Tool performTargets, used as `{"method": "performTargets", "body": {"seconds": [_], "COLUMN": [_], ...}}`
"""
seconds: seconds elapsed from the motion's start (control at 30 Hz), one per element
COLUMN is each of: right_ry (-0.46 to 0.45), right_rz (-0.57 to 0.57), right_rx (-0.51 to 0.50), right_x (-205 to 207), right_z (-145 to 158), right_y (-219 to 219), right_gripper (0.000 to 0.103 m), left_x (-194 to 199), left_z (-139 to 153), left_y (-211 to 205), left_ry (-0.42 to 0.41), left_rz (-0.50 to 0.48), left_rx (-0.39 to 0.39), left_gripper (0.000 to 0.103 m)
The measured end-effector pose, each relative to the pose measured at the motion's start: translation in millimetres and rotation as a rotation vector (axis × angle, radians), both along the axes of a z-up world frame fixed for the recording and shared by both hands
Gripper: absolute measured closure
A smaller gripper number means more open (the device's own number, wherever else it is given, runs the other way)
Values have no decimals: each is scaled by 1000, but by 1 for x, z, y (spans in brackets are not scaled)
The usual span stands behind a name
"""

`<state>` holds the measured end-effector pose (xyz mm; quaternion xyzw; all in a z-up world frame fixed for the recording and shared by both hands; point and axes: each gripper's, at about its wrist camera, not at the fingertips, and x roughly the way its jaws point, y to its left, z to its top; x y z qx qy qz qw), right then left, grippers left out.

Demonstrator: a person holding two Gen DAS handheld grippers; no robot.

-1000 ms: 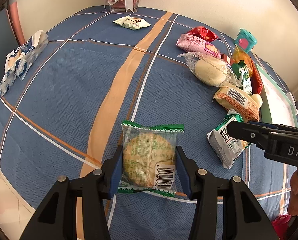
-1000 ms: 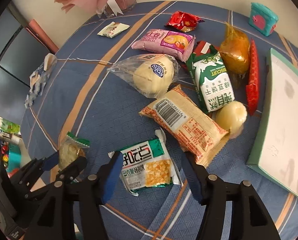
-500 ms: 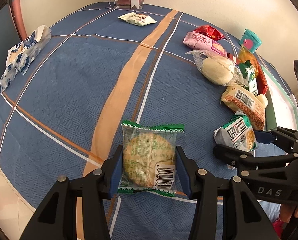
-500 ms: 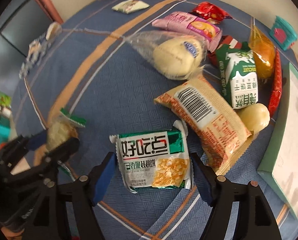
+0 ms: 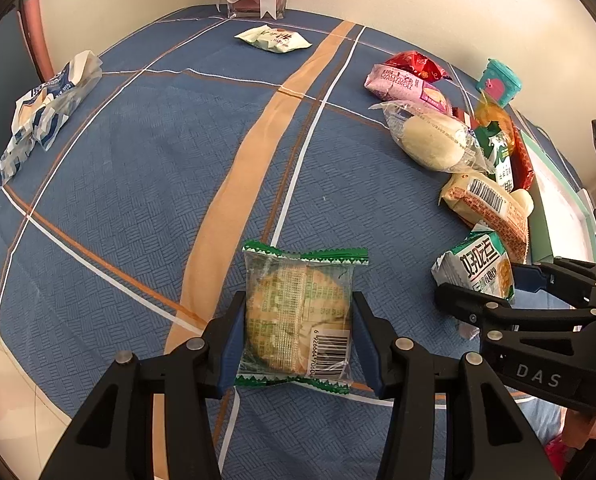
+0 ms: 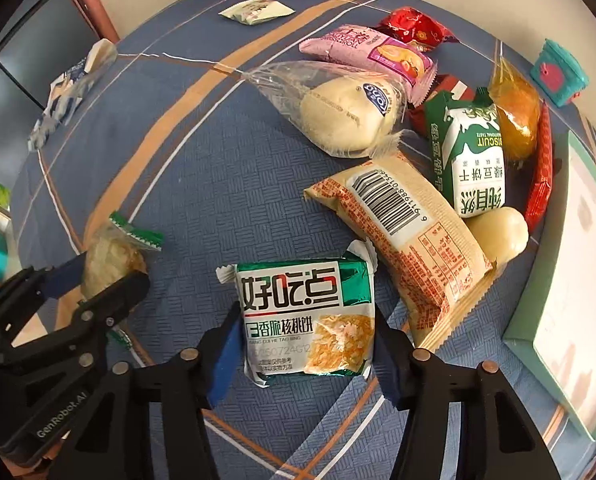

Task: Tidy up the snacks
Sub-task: 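Close the left tool on the cookie pack while the right tool grasps the green biscuit pack, then carry the cookie pack with the left tool while the right tool carries the biscuit pack to the tray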

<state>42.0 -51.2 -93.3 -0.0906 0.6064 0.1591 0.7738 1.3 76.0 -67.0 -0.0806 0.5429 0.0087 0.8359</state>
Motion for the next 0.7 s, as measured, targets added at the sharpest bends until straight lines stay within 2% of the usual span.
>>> {"method": "performTargets", "body": {"seconds": [0.2, 0.4, 0.7], "right_ry": [3, -35, -97], "right_rz": [-23, -55, -200], "right_rx": [68, 132, 165], "right_x": [-3, -10, -9], "right_z": [19, 46, 77], "right_y": [-8, -24, -79], "right_gripper": [43, 43, 43], "left_x": [-3, -2, 13], "left_z": [14, 33, 63], "left_y": [1, -3, -37], "left_ry": [-25, -52, -82], "left_rz": [1, -7, -87], "left_rx": [4, 12, 31], "left_gripper": [52, 52, 52]}}
